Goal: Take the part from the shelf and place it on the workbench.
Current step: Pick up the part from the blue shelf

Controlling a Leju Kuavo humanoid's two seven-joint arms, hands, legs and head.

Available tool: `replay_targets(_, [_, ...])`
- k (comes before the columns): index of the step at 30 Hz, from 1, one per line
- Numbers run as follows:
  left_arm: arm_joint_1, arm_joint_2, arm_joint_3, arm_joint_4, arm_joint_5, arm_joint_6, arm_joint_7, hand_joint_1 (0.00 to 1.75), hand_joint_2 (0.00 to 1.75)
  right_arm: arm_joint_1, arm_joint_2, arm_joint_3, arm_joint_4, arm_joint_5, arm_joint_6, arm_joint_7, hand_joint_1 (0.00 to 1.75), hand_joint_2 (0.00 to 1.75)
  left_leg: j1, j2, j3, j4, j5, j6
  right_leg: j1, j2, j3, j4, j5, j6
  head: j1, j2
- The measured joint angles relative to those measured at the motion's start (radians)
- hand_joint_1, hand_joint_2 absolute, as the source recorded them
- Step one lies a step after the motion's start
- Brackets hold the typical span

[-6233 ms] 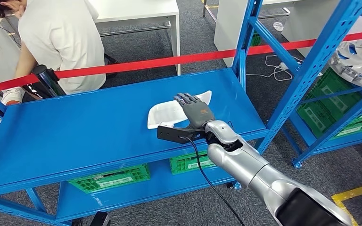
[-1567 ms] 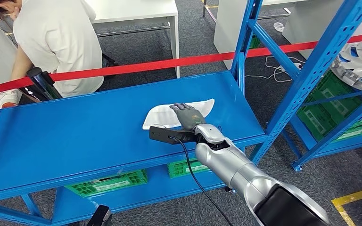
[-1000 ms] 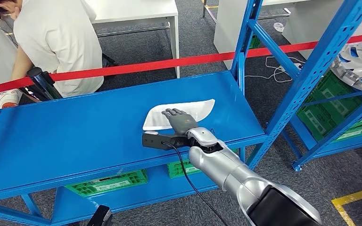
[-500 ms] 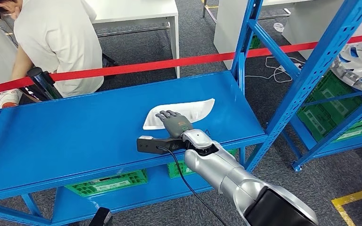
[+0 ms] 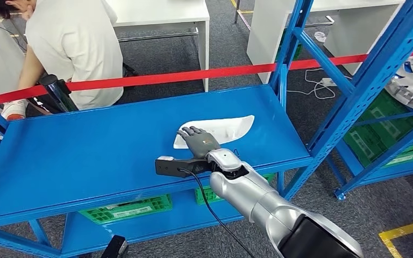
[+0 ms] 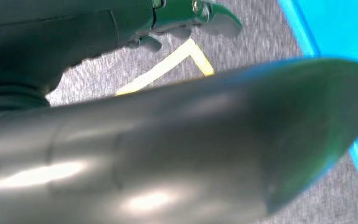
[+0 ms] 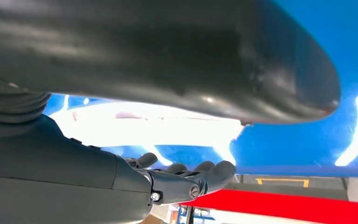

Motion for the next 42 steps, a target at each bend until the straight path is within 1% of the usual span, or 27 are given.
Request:
replay_targets(1, [0.001, 0.000, 0.000, 0.000, 0.000, 0.000, 0.000, 0.00, 0.00, 0.003, -0.001, 0.001, 0.001, 0.000, 0.000, 0.001, 0.00, 0.00, 0.000, 0.000, 0.001, 0.001, -0.003, -0.001, -0.001, 0.000, -0.033, 0.052, -0.015, 0.002, 0.001, 0.000])
replay_targets(2, [0.002, -0.001, 0.000, 0.000, 0.000, 0.000, 0.000, 0.00, 0.00, 0.007, -0.001, 0.003, 0.002, 0.000, 0.000, 0.001, 0.00, 0.00, 0.001, -0.001, 0.004, 0.003, -0.008, -0.003, -0.002, 0.000, -0.053, 0.076, -0.015, 0.004, 0.001, 0.000])
replay_targets(3, [0.003, -0.002, 0.000, 0.000, 0.000, 0.000, 0.000, 0.00, 0.00, 0.010, -0.002, 0.004, 0.003, 0.000, 0.000, 0.001, 0.00, 0.00, 0.003, -0.001, 0.009, 0.005, -0.013, -0.007, -0.003, -0.001, -0.052, 0.059, 0.006, 0.006, 0.002, 0.000])
replay_targets(5, [0.005, -0.005, 0.000, 0.000, 0.000, 0.000, -0.001, 0.00, 0.00, 0.012, -0.002, 0.006, 0.003, 0.000, 0.000, 0.001, 0.00, 0.00, 0.009, -0.001, 0.025, 0.008, -0.029, -0.019, -0.006, -0.004, -0.003, -0.063, 0.079, 0.010, 0.002, 0.000])
replay_targets(6, [0.004, -0.006, 0.000, 0.000, 0.000, 0.000, -0.002, 0.00, 0.00, 0.012, -0.002, 0.007, 0.003, 0.000, 0.001, 0.001, 0.00, 0.00, 0.011, -0.001, 0.032, 0.009, -0.036, -0.027, -0.004, -0.005, 0.023, -0.124, 0.098, 0.010, 0.003, 0.000])
replay_targets(7, [0.003, -0.006, 0.000, 0.000, 0.000, 0.000, -0.003, 0.00, 0.00, 0.011, -0.002, 0.008, 0.003, 0.000, 0.001, 0.001, 0.00, 0.00, 0.011, 0.000, 0.036, 0.008, -0.042, -0.036, 0.000, -0.007, 0.041, -0.162, 0.102, 0.003, 0.004, 0.000])
replay_targets(8, [0.003, -0.006, 0.000, 0.000, 0.000, 0.000, -0.003, 0.00, 0.00, 0.012, -0.002, 0.008, 0.003, 0.000, 0.002, 0.001, 0.00, 0.00, 0.010, 0.001, 0.039, 0.004, -0.047, -0.045, 0.004, -0.007, 0.047, -0.176, 0.093, -0.008, 0.004, 0.000])
replay_targets(10, [0.003, -0.006, 0.000, 0.000, 0.000, 0.001, -0.003, 0.00, 0.00, 0.014, -0.001, 0.009, 0.004, 0.000, 0.002, 0.002, 0.00, 0.87, 0.009, 0.003, 0.048, 0.002, -0.045, -0.063, 0.008, -0.004, 0.055, -0.177, 0.085, -0.036, 0.001, 0.000])
replay_targets(11, [0.003, -0.006, 0.000, 0.000, 0.002, 0.002, -0.004, 0.00, 0.00, 0.015, -0.001, 0.009, 0.004, 0.000, 0.002, 0.003, 0.00, 1.31, 0.011, 0.003, 0.046, 0.016, -0.041, -0.068, 0.007, -0.002, 0.063, -0.179, 0.084, -0.046, -0.002, 0.000])
replay_targets(12, [0.001, -0.006, 0.000, 0.000, 0.003, 0.002, -0.005, 0.00, 0.00, 0.014, 0.000, 0.009, 0.004, 0.000, 0.002, 0.003, 0.00, 1.75, 0.012, 0.003, 0.032, 0.047, -0.039, -0.071, 0.007, -0.001, 0.073, -0.183, 0.081, -0.055, -0.004, 0.000])
replay_targets(13, [0.000, -0.007, 0.000, 0.000, 0.004, 0.002, -0.006, 0.00, 0.00, 0.013, 0.002, 0.009, 0.004, 0.000, 0.002, 0.004, 0.00, 1.75, 0.012, 0.003, 0.004, 0.096, -0.047, -0.072, 0.006, 0.000, 0.085, -0.187, 0.077, -0.064, -0.008, 0.000])
replay_targets(14, [-0.001, -0.007, 0.000, 0.000, 0.005, 0.002, -0.007, 0.00, 0.00, 0.013, 0.003, 0.009, 0.004, 0.000, 0.002, 0.004, 0.00, 1.75, 0.011, 0.002, -0.036, 0.158, -0.065, -0.071, 0.007, 0.000, 0.095, -0.192, 0.070, -0.071, -0.011, 0.000])
replay_targets(16, [0.001, -0.007, 0.000, 0.000, 0.006, 0.002, -0.008, 0.00, 0.00, 0.013, 0.004, 0.010, 0.004, 0.000, 0.003, 0.005, 0.00, 1.75, 0.006, 0.001, -0.118, 0.269, -0.117, -0.069, 0.011, 0.003, 0.111, -0.194, 0.058, -0.079, -0.017, 0.000])
replay_targets(17, [0.003, -0.006, 0.000, 0.000, 0.006, 0.002, -0.008, 0.00, 0.00, 0.015, 0.004, 0.010, 0.004, 0.000, 0.003, 0.005, 0.00, 1.75, 0.003, 0.001, -0.147, 0.294, -0.128, -0.066, 0.014, 0.006, 0.119, -0.194, 0.050, -0.080, -0.019, 0.000])
replay_targets(18, [0.004, -0.006, 0.000, 0.000, 0.006, 0.002, -0.008, 0.00, 0.00, 0.016, 0.004, 0.010, 0.004, 0.000, 0.003, 0.006, 0.00, 1.75, 0.001, 0.001, -0.162, 0.288, -0.113, -0.062, 0.016, 0.008, 0.129, -0.194, 0.043, -0.081, -0.020, 0.000])
replay_targets(19, [0.005, -0.006, 0.000, 0.000, 0.006, 0.002, -0.008, 0.00, 0.00, 0.016, 0.004, 0.011, 0.004, 0.000, 0.003, 0.006, 0.00, 1.75, -0.002, 0.001, -0.160, 0.248, -0.073, -0.055, 0.018, 0.010, 0.140, -0.194, 0.034, -0.081, -0.020, 0.000])
replay_targets(20, [0.006, -0.006, 0.000, 0.000, 0.006, 0.002, -0.009, 0.00, 0.00, 0.017, 0.005, 0.011, 0.004, 0.000, 0.004, 0.006, 0.00, 1.75, -0.006, 0.000, -0.146, 0.184, -0.015, -0.048, 0.020, 0.011, 0.151, -0.194, 0.026, -0.081, -0.021, 0.000])
replay_targets(21, [0.006, -0.005, 0.000, 0.001, 0.006, 0.002, -0.009, 0.00, 0.00, 0.017, 0.005, 0.012, 0.004, 0.000, 0.004, 0.007, 0.00, 1.75, -0.010, 0.000, -0.131, 0.121, 0.032, -0.041, 0.021, 0.012, 0.162, -0.193, 0.018, -0.079, -0.021, 0.000])
replay_targets(22, [0.006, -0.005, 0.000, 0.001, 0.006, 0.002, -0.010, 0.00, 0.00, 0.016, 0.005, 0.013, 0.004, 0.000, 0.005, 0.008, 0.00, 1.75, -0.014, 0.000, -0.117, 0.068, 0.057, -0.036, 0.022, 0.012, 0.167, -0.192, 0.011, -0.075, -0.022, 0.000])
replay_targets(23, [0.006, -0.005, 0.000, 0.002, 0.006, 0.002, -0.011, 0.00, 0.00, 0.016, 0.005, 0.014, 0.004, 0.000, 0.007, 0.009, 0.03, 1.75, -0.018, 0.000, -0.108, 0.037, 0.070, -0.032, 0.024, 0.013, 0.169, -0.192, 0.006, -0.070, -0.022, 0.000])
replay_targets(24, [0.008, -0.006, 0.000, 0.002, 0.006, 0.002, -0.012, 0.00, 0.00, 0.017, 0.005, 0.015, 0.005, 0.000, 0.009, 0.012, 0.29, 1.75, -0.019, -0.001, -0.104, 0.027, 0.066, -0.031, 0.026, 0.013, 0.169, -0.190, 0.000, -0.067, -0.022, 0.000])
replay_targets(26, [0.010, -0.007, 0.000, 0.002, 0.006, 0.002, -0.014, 0.00, 0.00, 0.017, 0.005, 0.015, 0.005, -0.002, 0.014, 0.020, 1.15, 1.75, -0.019, -0.005, -0.099, 0.023, 0.074, -0.032, 0.029, 0.013, 0.170, -0.190, -0.004, -0.069, -0.020, 0.000])
replay_targets(27, [0.011, -0.008, 0.000, 0.002, 0.006, 0.002, -0.016, 0.00, 0.00, 0.017, 0.005, 0.015, 0.005, -0.002, 0.016, 0.023, 1.55, 1.75, -0.019, -0.007, -0.099, 0.024, 0.073, -0.032, 0.029, 0.012, 0.172, -0.192, -0.005, -0.072, -0.018, 0.000])
replay_targets(28, [0.010, -0.008, 0.000, 0.001, 0.007, 0.002, -0.018, 0.00, 0.00, 0.017, 0.005, 0.015, 0.006, -0.004, 0.019, 0.026, 1.73, 1.75, -0.020, -0.008, -0.099, 0.024, 0.072, -0.030, 0.029, 0.011, 0.174, -0.195, -0.004, -0.073, -0.017, 0.000])
replay_targets(31, [0.009, -0.009, 0.000, 0.001, 0.008, 0.002, -0.021, 0.00, 0.00, 0.017, 0.005, 0.015, 0.007, -0.006, 0.022, 0.030, 1.75, 1.75, -0.020, -0.010, -0.099, 0.024, 0.068, -0.024, 0.029, 0.010, 0.181, -0.206, -0.005, -0.070, -0.016, 0.000])
replay_targets(38, [0.009, -0.011, 0.000, 0.001, 0.009, 0.002, -0.022, 0.00, 0.00, 0.016, 0.005, 0.015, 0.007, -0.009, 0.023, 0.035, 1.75, 1.75, -0.020, -0.010, -0.096, 0.024, 0.066, -0.018, 0.028, 0.010, 0.187, -0.215, -0.003, -0.050, -0.015, 0.000])
replay_targets(42, [0.010, -0.011, 0.000, 0.001, 0.009, 0.002, -0.023, 0.00, 0.00, 0.014, 0.006, 0.015, 0.007, -0.009, 0.023, 0.036, 1.75, 1.75, -0.020, -0.009, -0.093, 0.024, 0.067, -0.017, 0.028, 0.010, 0.189, -0.215, -0.002, -0.049, -0.015, 0.000])
